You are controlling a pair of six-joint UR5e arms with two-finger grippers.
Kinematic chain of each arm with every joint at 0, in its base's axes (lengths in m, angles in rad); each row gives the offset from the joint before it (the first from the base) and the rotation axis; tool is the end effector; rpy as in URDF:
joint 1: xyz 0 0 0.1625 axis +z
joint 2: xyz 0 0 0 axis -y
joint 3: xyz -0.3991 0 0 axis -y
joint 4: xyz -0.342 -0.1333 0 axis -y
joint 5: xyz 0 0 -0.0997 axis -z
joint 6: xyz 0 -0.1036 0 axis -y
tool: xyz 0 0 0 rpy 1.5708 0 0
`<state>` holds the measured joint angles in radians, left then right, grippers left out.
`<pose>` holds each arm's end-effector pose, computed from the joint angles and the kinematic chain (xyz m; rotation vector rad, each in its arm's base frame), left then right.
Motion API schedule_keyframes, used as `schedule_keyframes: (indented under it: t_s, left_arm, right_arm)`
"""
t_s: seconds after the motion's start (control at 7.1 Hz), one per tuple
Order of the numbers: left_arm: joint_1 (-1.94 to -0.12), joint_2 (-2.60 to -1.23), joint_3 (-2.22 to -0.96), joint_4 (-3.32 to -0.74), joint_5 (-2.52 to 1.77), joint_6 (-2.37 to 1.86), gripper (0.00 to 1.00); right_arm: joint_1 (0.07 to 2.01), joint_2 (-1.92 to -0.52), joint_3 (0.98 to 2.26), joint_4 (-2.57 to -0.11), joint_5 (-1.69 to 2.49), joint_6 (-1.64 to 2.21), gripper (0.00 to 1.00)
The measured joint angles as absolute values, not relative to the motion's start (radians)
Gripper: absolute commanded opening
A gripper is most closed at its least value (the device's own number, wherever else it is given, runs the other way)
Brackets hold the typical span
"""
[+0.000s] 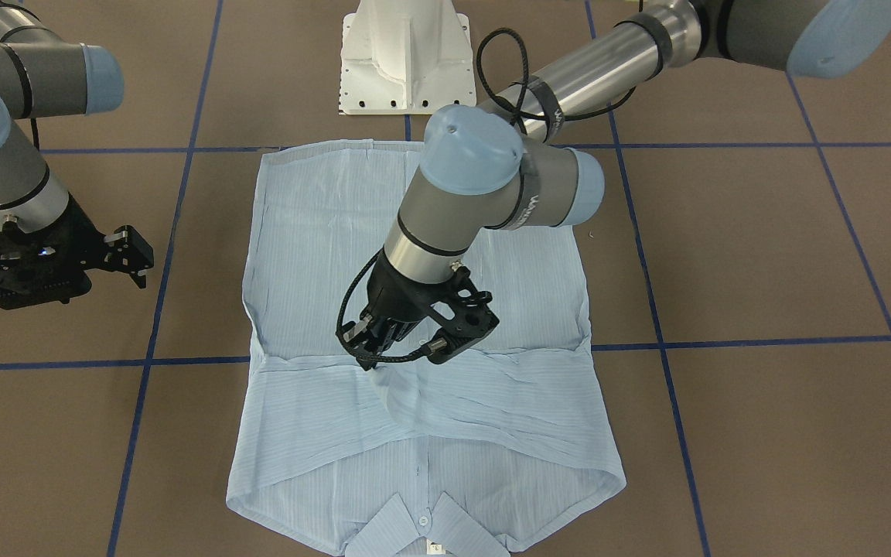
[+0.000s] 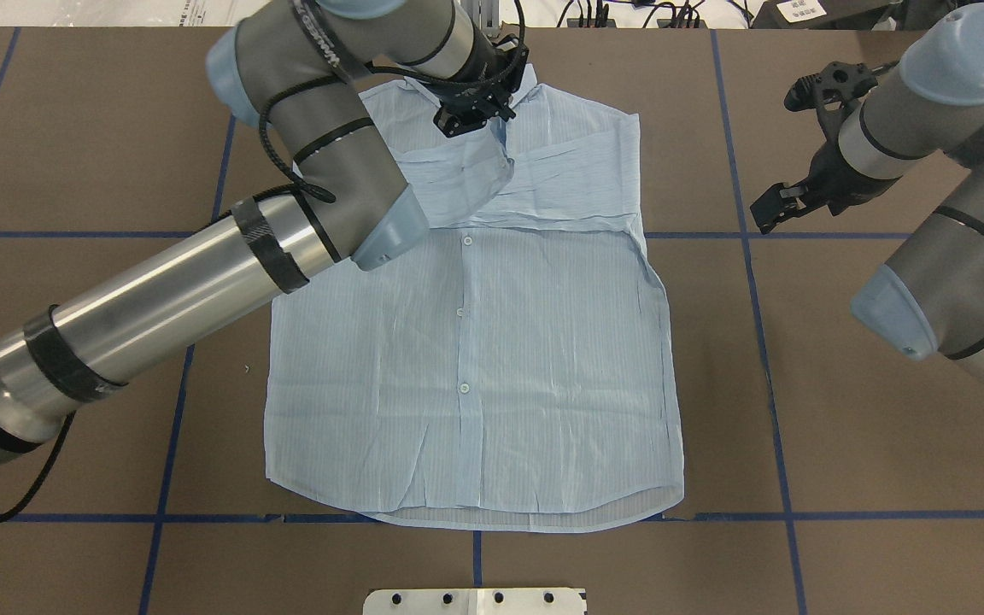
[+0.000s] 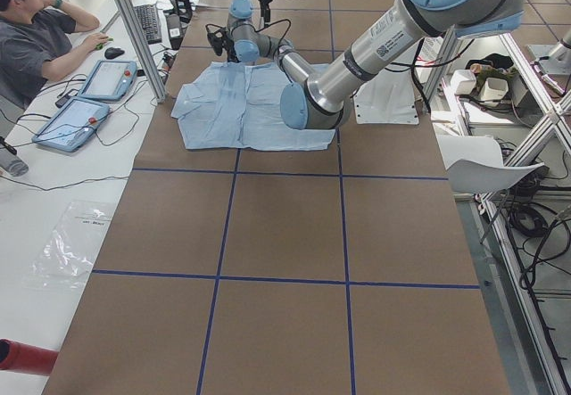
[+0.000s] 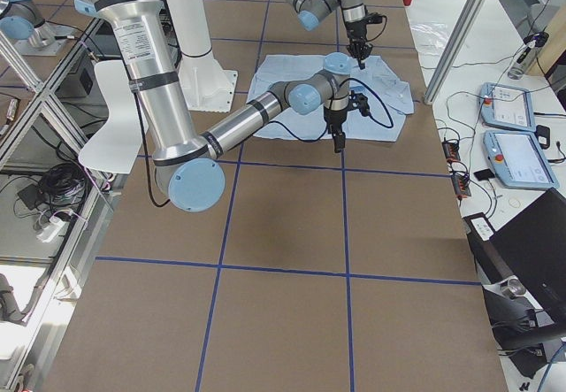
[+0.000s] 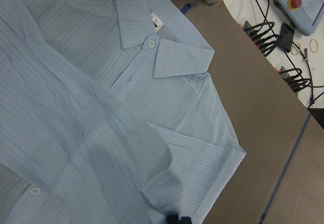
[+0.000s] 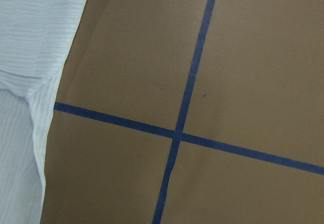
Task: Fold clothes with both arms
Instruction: 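Fold the held sleeve across the chest with the left gripper, then release the sleeve and move both grippers to the shirt's side edges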
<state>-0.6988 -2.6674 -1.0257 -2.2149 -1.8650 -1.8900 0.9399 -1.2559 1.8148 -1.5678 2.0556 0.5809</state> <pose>0.5270 -0.5777 0.1091 -0.0304 1.2428 -0.7122 -0.2539 -0.4917 0.3851 0.1841 -0.7020 -0.1840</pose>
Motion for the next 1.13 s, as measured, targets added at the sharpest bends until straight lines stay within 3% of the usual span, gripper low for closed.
schedule_keyframes:
  t_s: [0.14, 0.28, 0.85, 1.13]
  left_arm:
    - [-0.669, -2.693, -0.948, -2.28, -1.815, -1.894, 0.93]
    - [-0.647, -2.716, -0.901, -2.324, -1.784, -1.894, 1.0]
    - [-0.614, -2.739, -0.887, -2.41, -1.767, -1.88, 1.0]
    - [-0.624, -2.693, -0.948, -2.392, -1.789, -1.809, 1.0]
  right_arm:
    - [0.939, -1.255, 1.815, -1.568, 2.056, 0.581, 1.0]
    - [0.939, -1.254, 1.815, -1.568, 2.056, 0.581, 1.0]
    - [0.938, -1.246, 1.815, -1.566, 2.058, 0.59, 1.0]
    - [0.914, -1.243, 1.825, -1.547, 2.059, 0.669, 1.0]
